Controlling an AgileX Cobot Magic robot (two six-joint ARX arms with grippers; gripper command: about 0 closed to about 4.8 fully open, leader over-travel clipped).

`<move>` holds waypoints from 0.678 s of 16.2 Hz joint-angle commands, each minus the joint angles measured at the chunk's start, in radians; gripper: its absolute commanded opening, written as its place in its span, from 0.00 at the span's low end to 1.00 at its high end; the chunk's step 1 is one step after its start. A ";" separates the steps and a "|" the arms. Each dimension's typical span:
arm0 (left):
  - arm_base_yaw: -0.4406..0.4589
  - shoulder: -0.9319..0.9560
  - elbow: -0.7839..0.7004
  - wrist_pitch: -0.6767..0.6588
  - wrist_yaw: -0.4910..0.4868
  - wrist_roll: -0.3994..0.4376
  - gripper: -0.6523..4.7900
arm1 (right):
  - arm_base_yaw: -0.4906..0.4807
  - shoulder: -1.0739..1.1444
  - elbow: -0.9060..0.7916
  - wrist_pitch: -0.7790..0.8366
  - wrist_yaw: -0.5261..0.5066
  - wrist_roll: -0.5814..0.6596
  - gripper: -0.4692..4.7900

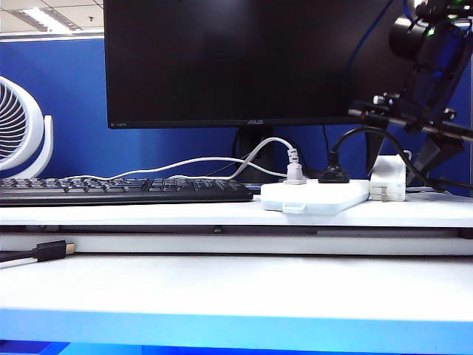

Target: Unplug the white charger from the socket, then place it next to the socket.

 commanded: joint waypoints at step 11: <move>0.000 -0.042 0.005 0.070 0.003 0.053 0.11 | 0.003 -0.175 0.364 -0.118 0.020 -0.112 0.08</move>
